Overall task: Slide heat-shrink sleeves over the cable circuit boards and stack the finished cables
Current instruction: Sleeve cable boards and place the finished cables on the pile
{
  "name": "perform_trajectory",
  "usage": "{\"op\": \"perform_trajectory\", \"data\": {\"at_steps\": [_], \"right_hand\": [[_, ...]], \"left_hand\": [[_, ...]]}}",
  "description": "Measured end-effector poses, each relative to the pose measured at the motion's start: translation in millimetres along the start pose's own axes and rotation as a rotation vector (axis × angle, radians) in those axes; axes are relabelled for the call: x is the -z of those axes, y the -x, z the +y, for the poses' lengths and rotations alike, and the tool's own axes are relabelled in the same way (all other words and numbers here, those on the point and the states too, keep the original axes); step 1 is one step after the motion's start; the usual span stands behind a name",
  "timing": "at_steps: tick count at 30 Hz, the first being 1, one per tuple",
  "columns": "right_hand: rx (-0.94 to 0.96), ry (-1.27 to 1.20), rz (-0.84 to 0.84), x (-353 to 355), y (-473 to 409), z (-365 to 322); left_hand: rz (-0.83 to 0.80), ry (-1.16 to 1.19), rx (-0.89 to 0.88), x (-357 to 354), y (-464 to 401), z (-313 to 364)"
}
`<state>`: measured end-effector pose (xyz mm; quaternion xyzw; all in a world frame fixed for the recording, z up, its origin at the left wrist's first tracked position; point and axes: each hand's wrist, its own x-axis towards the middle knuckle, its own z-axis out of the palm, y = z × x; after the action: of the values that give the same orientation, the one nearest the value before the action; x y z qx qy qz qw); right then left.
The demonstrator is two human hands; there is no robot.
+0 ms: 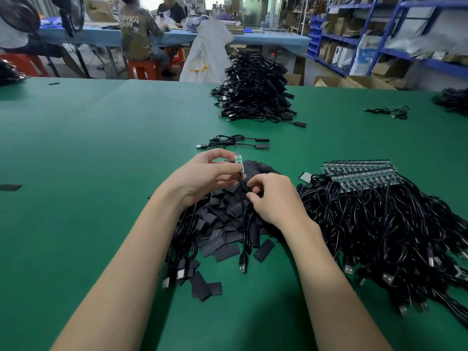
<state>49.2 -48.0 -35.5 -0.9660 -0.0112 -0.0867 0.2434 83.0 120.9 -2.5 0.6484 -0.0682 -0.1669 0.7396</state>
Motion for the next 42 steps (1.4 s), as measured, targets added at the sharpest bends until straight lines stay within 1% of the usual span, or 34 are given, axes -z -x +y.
{"op": "perform_trajectory", "data": {"at_steps": [3,7,9,11,15,17,20,22,27,33,42], "right_hand": [[-0.037,-0.06,-0.004,2,0,1],[-0.048,-0.124,0.005,2,-3,4],[-0.049,-0.241,0.024,4,-5,5],[-0.092,-0.521,0.035,12,-5,7],[-0.191,-1.31,-0.045,33,-3,9],[-0.217,-1.502,-0.058,37,-2,9],[-0.215,-1.644,-0.056,39,-2,9],[-0.213,-1.7,-0.05,39,-2,7],[-0.208,-1.739,-0.037,36,-3,4],[-0.195,-1.716,-0.042,40,-2,8],[-0.148,-1.647,-0.102,40,1,6]], "left_hand": [[-0.04,0.047,0.024,-4,0,0],[-0.02,0.028,0.027,-6,-1,-1],[-0.043,0.03,0.026,-6,-1,-1],[-0.096,0.06,0.019,-7,-1,0],[-0.132,0.083,0.0,-11,0,2],[-0.15,0.094,0.004,-14,1,2],[-0.171,0.088,0.018,-18,1,1],[-0.179,0.071,0.028,-19,1,0],[-0.198,0.046,0.044,-20,2,-2],[-0.193,0.039,0.049,-18,1,-2],[-0.244,0.006,0.039,-9,3,0]]}}
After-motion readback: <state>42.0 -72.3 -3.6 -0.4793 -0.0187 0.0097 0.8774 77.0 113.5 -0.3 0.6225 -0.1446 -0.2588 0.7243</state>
